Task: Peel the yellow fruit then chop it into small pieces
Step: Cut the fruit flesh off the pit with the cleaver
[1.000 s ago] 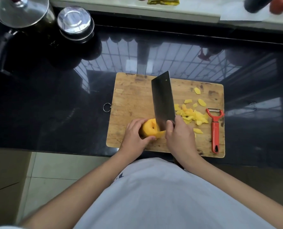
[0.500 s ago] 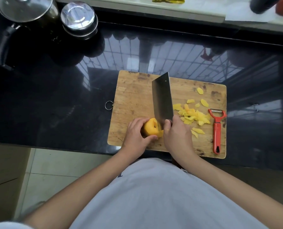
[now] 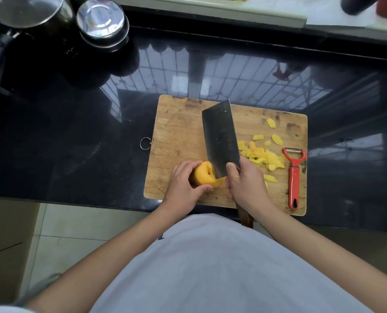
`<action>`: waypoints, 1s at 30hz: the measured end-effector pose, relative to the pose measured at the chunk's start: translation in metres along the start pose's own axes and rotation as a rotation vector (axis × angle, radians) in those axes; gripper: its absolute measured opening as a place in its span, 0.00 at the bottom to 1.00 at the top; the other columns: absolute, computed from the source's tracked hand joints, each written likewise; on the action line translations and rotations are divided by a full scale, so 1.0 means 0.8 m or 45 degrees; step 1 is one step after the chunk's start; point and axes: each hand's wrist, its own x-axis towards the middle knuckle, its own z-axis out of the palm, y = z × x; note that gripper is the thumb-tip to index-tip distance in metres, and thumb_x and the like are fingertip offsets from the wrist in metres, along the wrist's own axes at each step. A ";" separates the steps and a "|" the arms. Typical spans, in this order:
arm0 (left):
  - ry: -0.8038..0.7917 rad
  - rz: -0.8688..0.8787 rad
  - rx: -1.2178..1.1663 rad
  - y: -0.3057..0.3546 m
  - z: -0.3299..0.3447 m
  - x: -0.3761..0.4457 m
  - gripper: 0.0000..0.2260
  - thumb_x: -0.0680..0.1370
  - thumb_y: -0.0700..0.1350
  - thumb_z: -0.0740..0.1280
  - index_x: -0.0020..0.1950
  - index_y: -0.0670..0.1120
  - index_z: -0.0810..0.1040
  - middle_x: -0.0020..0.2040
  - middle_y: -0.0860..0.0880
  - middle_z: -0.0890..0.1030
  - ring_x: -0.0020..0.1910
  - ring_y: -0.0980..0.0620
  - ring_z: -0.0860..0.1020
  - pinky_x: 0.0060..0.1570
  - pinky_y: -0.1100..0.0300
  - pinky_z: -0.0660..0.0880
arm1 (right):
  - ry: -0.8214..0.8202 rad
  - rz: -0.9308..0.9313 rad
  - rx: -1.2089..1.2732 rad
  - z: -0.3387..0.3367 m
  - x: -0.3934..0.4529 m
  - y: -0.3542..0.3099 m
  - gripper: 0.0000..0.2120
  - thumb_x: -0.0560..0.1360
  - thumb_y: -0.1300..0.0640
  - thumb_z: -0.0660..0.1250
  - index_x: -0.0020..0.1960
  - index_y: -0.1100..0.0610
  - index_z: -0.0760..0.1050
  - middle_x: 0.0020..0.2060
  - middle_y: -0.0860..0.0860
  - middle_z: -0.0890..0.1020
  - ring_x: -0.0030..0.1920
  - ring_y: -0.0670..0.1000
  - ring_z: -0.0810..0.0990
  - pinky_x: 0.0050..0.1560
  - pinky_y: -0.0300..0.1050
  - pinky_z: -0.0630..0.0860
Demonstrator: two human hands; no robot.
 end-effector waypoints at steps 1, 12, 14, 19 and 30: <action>-0.001 -0.002 0.001 0.000 0.000 0.000 0.30 0.74 0.50 0.79 0.72 0.53 0.73 0.64 0.63 0.70 0.66 0.56 0.69 0.64 0.58 0.68 | -0.008 0.001 0.009 -0.001 0.001 0.001 0.07 0.85 0.51 0.60 0.51 0.51 0.73 0.38 0.55 0.81 0.37 0.55 0.81 0.38 0.54 0.82; -0.004 -0.003 -0.022 0.003 -0.001 0.001 0.27 0.74 0.49 0.79 0.70 0.52 0.74 0.64 0.56 0.73 0.65 0.53 0.71 0.66 0.52 0.72 | 0.091 0.036 -0.056 0.015 0.000 0.003 0.07 0.84 0.49 0.60 0.50 0.50 0.72 0.39 0.51 0.80 0.38 0.51 0.81 0.38 0.54 0.83; -0.013 -0.005 -0.022 0.004 -0.001 0.001 0.27 0.74 0.49 0.79 0.70 0.52 0.73 0.64 0.56 0.73 0.65 0.53 0.71 0.66 0.52 0.73 | 0.057 0.052 -0.040 0.012 0.005 0.004 0.07 0.84 0.49 0.60 0.50 0.51 0.72 0.40 0.52 0.80 0.39 0.53 0.81 0.40 0.54 0.84; -0.009 -0.007 -0.013 0.004 0.001 0.001 0.28 0.74 0.49 0.79 0.70 0.53 0.72 0.63 0.60 0.70 0.65 0.55 0.70 0.65 0.54 0.72 | -0.004 0.059 -0.002 0.005 0.010 0.003 0.08 0.85 0.51 0.59 0.50 0.53 0.73 0.39 0.56 0.82 0.38 0.55 0.81 0.40 0.52 0.82; -0.012 -0.014 -0.034 0.003 0.001 0.001 0.28 0.74 0.49 0.80 0.70 0.54 0.72 0.63 0.59 0.71 0.65 0.54 0.71 0.67 0.48 0.74 | -0.018 0.059 0.050 0.000 0.005 -0.006 0.08 0.85 0.52 0.59 0.50 0.54 0.73 0.36 0.54 0.81 0.32 0.50 0.80 0.34 0.47 0.78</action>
